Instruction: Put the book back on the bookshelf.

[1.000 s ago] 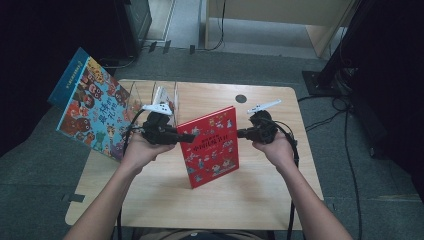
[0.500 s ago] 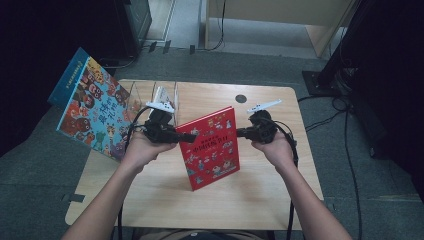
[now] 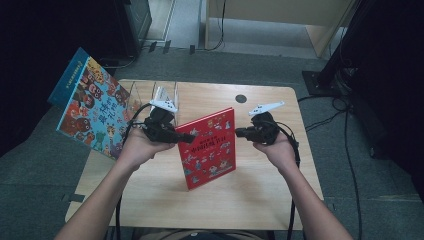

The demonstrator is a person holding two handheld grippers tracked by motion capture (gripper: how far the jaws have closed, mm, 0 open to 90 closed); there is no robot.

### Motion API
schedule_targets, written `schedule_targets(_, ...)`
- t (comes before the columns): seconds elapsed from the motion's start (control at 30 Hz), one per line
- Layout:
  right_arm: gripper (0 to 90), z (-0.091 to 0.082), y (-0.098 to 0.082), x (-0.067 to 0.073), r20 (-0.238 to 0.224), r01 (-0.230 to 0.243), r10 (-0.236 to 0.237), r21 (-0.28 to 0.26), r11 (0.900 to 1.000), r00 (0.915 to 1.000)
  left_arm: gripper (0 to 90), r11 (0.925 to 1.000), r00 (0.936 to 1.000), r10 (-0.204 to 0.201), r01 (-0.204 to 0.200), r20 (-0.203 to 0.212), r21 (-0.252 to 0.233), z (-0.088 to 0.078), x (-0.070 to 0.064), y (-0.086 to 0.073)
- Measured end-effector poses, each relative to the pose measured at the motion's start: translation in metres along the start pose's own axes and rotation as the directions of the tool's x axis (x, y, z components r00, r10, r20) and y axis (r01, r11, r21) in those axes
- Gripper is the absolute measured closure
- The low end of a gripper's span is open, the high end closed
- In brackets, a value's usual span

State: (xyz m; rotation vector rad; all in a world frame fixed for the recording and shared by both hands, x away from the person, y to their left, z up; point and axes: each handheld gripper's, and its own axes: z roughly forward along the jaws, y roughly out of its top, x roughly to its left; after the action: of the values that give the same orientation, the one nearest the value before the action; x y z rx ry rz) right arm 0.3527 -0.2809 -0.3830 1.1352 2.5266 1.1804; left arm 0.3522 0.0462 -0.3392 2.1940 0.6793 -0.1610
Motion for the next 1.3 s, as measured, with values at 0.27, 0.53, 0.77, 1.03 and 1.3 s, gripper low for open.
schedule_targets(0.27, 63.0, 0.002, -0.007, 0.001, -0.054, 0.019, -0.019, -0.006, 1.0, 0.9984, 80.2, 0.9982, 0.9983, 0.057, -0.057, -0.012, 0.016, -0.002, -0.003, 0.01)
schedule_targets(0.53, 62.3, 0.008, 0.001, 0.007, -0.096, 0.052, -0.056, -0.04, 0.998, 0.9939, 79.4, 0.9919, 0.9987, 0.05, -0.049, -0.008, 0.117, -0.004, -0.003, 0.018)
schedule_targets(0.77, 64.7, 0.009, 0.003, 0.009, -0.086, 0.085, -0.088, -0.046, 0.995, 0.9924, 78.2, 0.9735, 0.9999, 0.001, 0.003, -0.016, 0.229, -0.003, -0.001, 0.03)
schedule_targets(1.03, 65.6, 0.01, 0.004, 0.01, -0.079, 0.107, -0.11, -0.047, 0.993, 0.9908, 77.4, 0.944, 0.9991, 0.004, 0.01, -0.043, 0.33, 0.002, -0.004, 0.047)
schedule_targets(1.3, 65.5, 0.012, 0.006, 0.014, -0.083, 0.125, -0.13, -0.056, 0.991, 0.9881, 77.6, 0.9138, 0.9985, -0.002, 0.025, -0.056, 0.405, 0.008, -0.009, 0.062)
